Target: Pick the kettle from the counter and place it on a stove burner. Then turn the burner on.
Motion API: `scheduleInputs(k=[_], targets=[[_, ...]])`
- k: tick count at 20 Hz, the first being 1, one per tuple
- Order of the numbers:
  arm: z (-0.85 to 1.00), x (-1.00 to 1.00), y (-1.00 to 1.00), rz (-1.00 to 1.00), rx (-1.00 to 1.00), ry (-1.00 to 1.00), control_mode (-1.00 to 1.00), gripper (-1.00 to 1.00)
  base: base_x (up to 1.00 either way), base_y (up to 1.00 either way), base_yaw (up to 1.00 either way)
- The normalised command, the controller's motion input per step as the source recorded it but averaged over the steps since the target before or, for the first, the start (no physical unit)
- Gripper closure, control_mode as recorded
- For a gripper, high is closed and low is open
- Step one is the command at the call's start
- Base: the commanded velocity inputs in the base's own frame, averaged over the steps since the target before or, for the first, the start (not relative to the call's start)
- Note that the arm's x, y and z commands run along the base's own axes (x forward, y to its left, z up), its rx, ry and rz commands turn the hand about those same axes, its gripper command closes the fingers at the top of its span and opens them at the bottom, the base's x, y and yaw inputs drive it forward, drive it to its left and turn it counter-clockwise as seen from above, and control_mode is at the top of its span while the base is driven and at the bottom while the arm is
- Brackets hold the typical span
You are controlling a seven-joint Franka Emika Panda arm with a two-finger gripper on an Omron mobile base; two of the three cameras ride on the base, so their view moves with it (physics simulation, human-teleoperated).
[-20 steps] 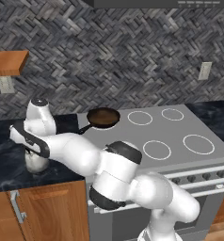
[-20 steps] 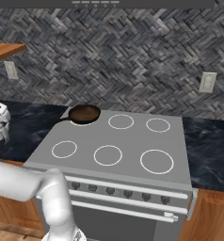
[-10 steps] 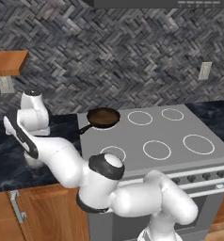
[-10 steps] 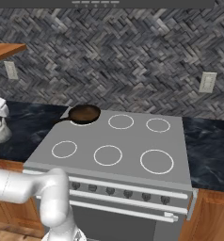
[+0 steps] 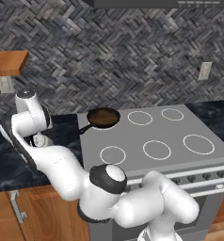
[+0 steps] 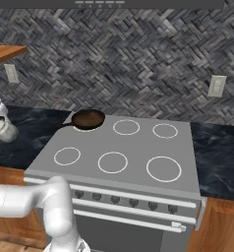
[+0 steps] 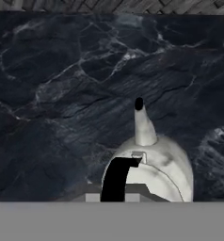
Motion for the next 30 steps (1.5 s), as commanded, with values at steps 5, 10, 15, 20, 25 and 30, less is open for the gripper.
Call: scheduleInputs(k=[5,10,15,20,25,30], targets=[[0.0,-0.42,-0.97,-0.13,-0.09,-0.41,-1.0,1.0,0.0,0.0,0.0],[0.03,-0.22,-1.0,-0.21,-0.01,-0.25,-1.0,1.0,0.0,0.0,0.0],[0.43,0.0,-1.0,-0.34,0.07,-0.04,-1.0,1.0,0.0,0.0,0.0],[0.9,0.0,-1.0,-0.51,0.21,0.04,-1.0,1.0,0.0,0.0,0.0],[0.98,0.0,-1.0,-0.64,0.3,0.11,-1.0,1.0,0.0,0.0,0.0],[0.39,0.0,-1.0,-0.59,0.23,0.15,-1.0,1.0,0.0,0.0,0.0]])
